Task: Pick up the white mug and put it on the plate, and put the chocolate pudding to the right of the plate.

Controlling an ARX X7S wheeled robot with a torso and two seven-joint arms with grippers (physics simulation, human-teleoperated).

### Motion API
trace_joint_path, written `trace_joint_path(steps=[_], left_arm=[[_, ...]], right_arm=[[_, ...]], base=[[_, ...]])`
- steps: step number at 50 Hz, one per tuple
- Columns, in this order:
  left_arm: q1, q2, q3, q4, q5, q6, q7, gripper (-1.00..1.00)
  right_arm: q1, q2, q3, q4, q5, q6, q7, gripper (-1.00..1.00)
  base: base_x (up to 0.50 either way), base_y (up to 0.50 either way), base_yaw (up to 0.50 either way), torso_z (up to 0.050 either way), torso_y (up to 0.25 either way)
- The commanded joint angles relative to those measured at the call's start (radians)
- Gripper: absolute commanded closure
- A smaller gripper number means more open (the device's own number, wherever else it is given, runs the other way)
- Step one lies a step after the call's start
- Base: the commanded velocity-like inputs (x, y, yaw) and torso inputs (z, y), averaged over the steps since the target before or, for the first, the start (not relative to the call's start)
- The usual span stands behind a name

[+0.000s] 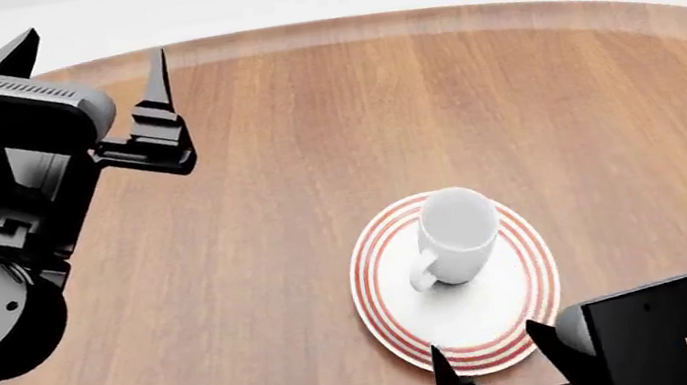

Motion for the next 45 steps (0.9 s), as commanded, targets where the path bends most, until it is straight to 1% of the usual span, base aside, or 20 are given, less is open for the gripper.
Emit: trace_joint_path(steps=[1,4,15,26,30,40,45], left_arm=[[0.009,-0.001,0.0,-0.003,0.002,0.001,-0.001,-1.0],[0.014,-0.003,0.001,-0.001,0.002,0.004,0.0,-1.0],[0.022,-0.001,0.0,-0.007,0.003,0.007,0.002,-1.0],[0.028,0.003,0.001,-0.01,0.008,0.009,0.005,-1.0],[0.03,0.005,0.001,-0.011,0.007,0.008,0.004,-1.0],[0.04,0.008,0.003,-0.015,0.011,0.013,0.008,-1.0],[0.044,0.009,0.003,-0.018,0.008,0.013,0.007,-1.0]], right_arm=[[-0.076,-0.049,0.025,0.0,0.033,-0.021,0.001,-1.0],[-0.139,-0.039,0.126,0.0,0.066,0.047,0.001,-1.0],[-0.258,-0.03,0.349,0.0,0.151,0.19,0.001,-1.0],[-0.447,-0.006,0.709,0.0,0.288,0.431,0.001,-1.0],[-0.55,0.003,0.831,0.0,0.308,0.521,0.001,-1.0],[-0.865,-0.02,1.206,0.0,0.374,0.801,0.001,-1.0],[-0.984,-0.034,1.337,0.0,0.394,0.894,0.001,-1.0]], base=[[0.0,0.0,0.0,0.0,0.0],[0.0,0.0,0.0,0.0,0.0],[0.0,0.0,0.0,0.0,0.0],[0.0,0.0,0.0,0.0,0.0],[0.0,0.0,0.0,0.0,0.0],[0.0,0.0,0.0,0.0,0.0],[0.0,0.0,0.0,0.0,0.0]])
